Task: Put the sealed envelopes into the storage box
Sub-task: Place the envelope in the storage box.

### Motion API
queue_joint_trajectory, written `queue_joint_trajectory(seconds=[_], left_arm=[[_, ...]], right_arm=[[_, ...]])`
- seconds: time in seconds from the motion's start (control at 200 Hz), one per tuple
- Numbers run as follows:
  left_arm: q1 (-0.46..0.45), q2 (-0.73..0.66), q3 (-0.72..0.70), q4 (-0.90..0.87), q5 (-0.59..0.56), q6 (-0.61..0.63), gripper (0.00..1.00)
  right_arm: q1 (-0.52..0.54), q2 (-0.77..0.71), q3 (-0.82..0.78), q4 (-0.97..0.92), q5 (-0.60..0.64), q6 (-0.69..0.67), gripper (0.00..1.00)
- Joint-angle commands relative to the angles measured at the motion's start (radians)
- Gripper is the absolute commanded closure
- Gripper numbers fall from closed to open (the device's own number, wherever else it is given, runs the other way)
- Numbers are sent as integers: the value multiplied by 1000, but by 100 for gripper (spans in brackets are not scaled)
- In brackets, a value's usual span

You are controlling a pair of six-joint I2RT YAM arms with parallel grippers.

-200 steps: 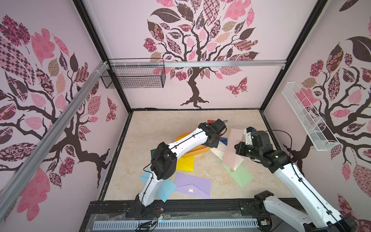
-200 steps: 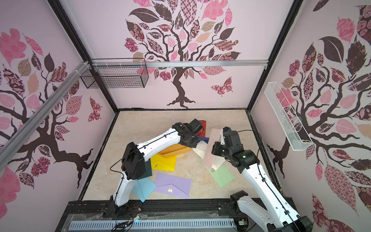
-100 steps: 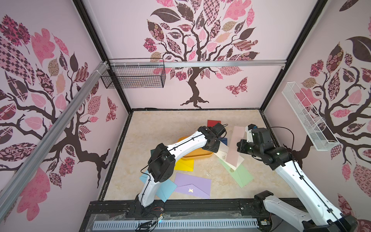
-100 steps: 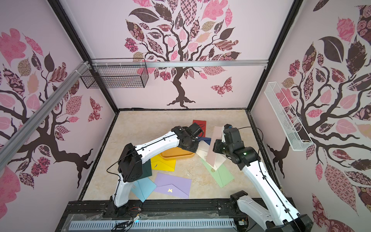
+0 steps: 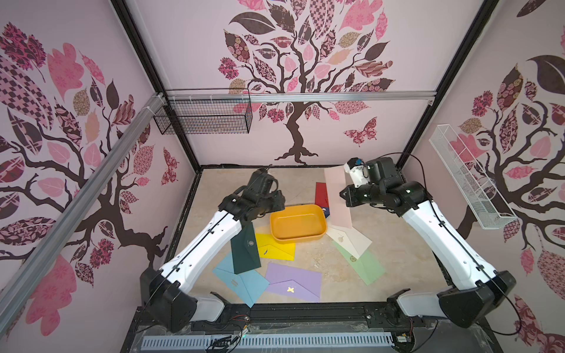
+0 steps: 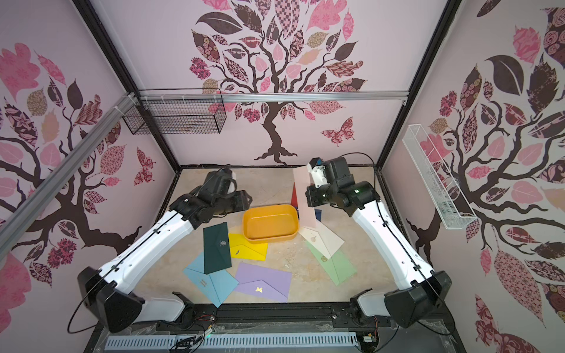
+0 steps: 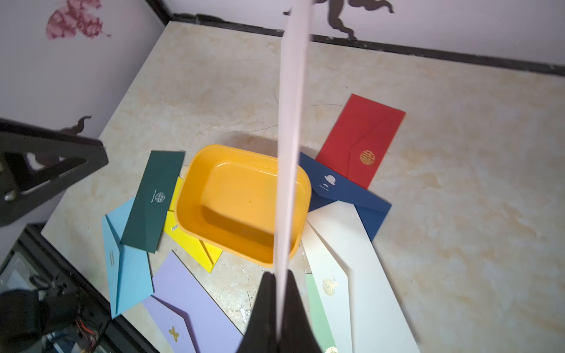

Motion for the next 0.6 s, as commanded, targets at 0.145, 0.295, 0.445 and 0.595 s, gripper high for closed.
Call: queue_joint_trajectory(seconds=[0.145,0.295,0.445,0.595], left_arm=[[217,-142,-316,129,217,-101,46],[238,-143,-385,144,217,-94,47],[275,-152,-460,194,237,-103,47],[324,-156,-520,228,283,-104,47]], right_arm=[[100,262,267,-192,-76,-457,100],[153,393,369,-256,-41,-640,100],[185,515,437,-301,50,-762,100],[207,558,441,-314,69,-920,100]])
